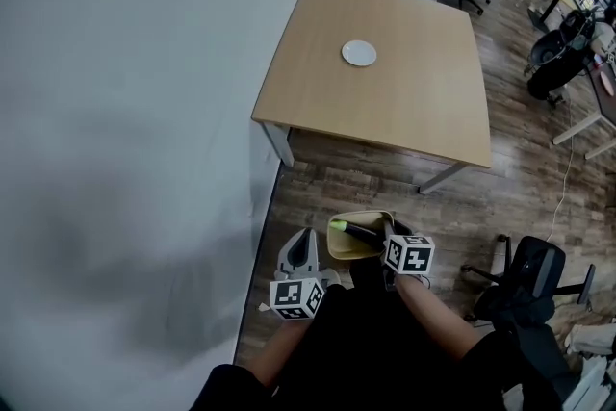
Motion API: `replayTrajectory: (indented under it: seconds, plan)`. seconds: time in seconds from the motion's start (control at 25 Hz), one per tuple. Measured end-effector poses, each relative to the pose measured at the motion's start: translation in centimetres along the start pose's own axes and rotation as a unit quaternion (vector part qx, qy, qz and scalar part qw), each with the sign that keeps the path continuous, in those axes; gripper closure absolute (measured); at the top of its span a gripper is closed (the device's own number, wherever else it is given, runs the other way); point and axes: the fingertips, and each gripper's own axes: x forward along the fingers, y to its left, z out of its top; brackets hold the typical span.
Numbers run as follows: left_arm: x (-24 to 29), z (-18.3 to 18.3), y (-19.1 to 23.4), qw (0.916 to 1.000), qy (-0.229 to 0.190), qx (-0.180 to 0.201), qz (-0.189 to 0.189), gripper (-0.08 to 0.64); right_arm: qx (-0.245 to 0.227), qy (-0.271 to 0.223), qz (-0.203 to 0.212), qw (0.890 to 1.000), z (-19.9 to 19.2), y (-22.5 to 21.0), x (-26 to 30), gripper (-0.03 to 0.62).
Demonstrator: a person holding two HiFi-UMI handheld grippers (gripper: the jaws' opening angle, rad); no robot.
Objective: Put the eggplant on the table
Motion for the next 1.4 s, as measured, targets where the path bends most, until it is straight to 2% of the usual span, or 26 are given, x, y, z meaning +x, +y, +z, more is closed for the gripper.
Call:
replayTrajectory:
  seconds: [0.2,0.52,0.72,0.96,1.16,1.4]
  plan:
    - [2.3,1.0,0.5,0.9998,-0.001,0.014,-0.01,0.545,0.014,-0.008,0.002,1.0,1.8,-0.2,2.0,0.528]
    - [8.2,3.5,3.1,0.9994,-0.004,0.035,0.003,0.545,0.028,-0.02,0.025,0.999,7.0,-0.3,7.5,0.528]
    - [14.6,5.3,4.0,0.9999,-0.003,0.01,0.013,0.545,0.037,-0.015,0.043,0.998,12.3,-0.8,11.8,0.528]
    - [22.8,6.8,5.2,0.9991,0.023,0.027,0.022,0.545,0.041,0.006,0.05,0.998,18.4,-2.0,17.9,0.528]
    - [27.8,8.4,7.5,0.9972,0.024,0.033,0.062,0.545,0.026,-0.005,0.047,0.999,23.7,-3.3,22.4,0.528]
    - [33.2,9.6,8.1,0.9964,0.027,0.027,0.076,0.546,0.023,0.009,0.039,0.999,28.9,-5.1,27.6,0.528]
